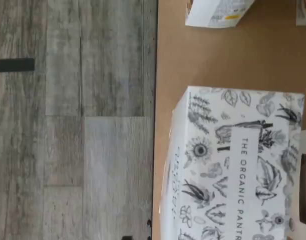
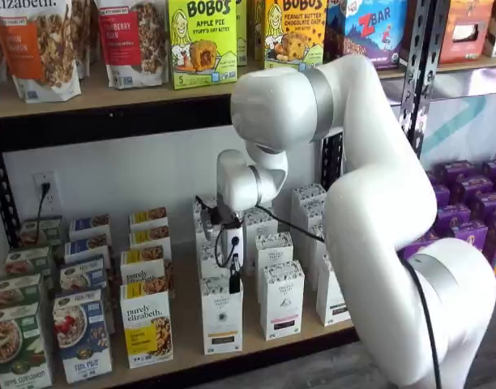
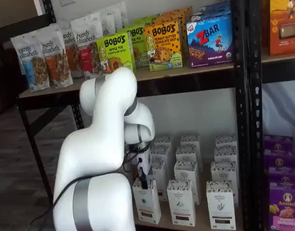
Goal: Pick up the white box with a yellow strip in the middle, on the bottom shelf, the fourth box from the left
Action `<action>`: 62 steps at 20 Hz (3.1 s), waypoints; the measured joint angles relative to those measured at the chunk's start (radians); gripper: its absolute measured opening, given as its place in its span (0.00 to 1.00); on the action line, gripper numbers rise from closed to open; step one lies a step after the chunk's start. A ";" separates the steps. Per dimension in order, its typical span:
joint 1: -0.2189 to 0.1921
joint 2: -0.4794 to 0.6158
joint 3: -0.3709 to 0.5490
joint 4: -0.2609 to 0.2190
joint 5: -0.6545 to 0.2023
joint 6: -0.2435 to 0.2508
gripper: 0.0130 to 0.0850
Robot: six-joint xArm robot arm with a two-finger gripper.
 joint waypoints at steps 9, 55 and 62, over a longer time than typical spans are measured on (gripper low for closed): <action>-0.003 0.059 -0.066 -0.028 0.017 0.020 1.00; 0.020 0.187 -0.182 -0.088 -0.002 0.093 0.78; 0.023 0.172 -0.162 -0.091 -0.004 0.098 0.56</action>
